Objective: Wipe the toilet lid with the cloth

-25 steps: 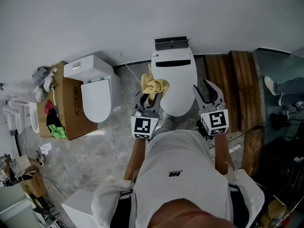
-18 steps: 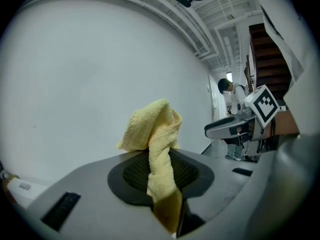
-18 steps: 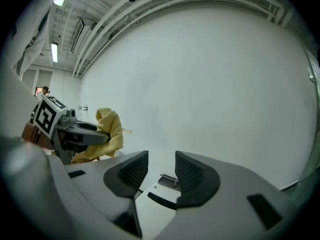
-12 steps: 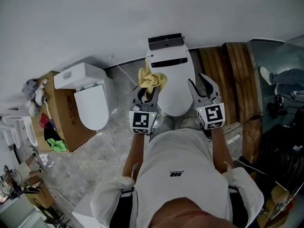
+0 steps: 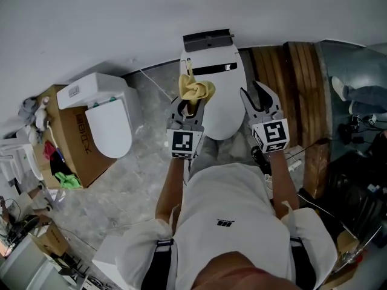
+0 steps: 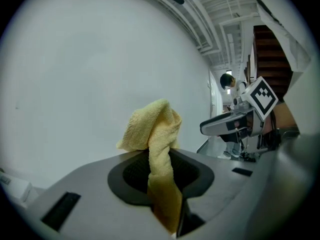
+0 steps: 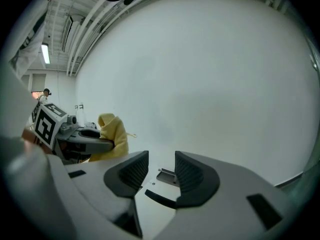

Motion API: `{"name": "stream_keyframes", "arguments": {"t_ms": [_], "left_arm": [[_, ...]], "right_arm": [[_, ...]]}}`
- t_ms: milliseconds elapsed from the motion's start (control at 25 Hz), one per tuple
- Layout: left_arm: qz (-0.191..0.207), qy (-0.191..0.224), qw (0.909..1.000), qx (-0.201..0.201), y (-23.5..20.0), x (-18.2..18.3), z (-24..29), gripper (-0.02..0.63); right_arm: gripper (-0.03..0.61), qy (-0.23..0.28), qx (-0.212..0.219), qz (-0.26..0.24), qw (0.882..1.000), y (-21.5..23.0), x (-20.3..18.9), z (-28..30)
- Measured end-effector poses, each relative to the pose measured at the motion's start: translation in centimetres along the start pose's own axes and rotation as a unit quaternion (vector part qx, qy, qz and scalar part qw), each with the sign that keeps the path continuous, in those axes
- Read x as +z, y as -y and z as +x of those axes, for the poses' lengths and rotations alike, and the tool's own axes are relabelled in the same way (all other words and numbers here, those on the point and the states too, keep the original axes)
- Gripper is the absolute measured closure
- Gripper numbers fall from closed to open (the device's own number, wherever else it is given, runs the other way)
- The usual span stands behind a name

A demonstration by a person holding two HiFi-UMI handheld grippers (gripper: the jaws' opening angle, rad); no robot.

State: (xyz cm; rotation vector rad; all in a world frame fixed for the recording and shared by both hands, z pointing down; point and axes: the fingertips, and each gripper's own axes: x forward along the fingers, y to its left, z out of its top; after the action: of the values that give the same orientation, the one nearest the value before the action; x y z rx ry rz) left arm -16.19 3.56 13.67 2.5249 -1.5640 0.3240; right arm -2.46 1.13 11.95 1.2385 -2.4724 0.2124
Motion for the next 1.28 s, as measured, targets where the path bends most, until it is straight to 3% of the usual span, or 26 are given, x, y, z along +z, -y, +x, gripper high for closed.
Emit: {"name": "stream_keyframes", "arguments": {"t_ms": [680, 1280], "left_arm": [[-0.025, -0.087, 0.9958, 0.014, 6.0, -9.1, 14.1, 0.508], [-0.04, -0.143, 0.9886, -0.027, 13.5, -17.6, 24.2, 0.508]], "right_arm": [[0.407, -0.075, 0.096, 0.02, 0.992, 10.3, -11.3, 6.7], [0.407, -0.12, 0.126, 0.033, 0.984, 17.9, -22.1, 8.8]]}}
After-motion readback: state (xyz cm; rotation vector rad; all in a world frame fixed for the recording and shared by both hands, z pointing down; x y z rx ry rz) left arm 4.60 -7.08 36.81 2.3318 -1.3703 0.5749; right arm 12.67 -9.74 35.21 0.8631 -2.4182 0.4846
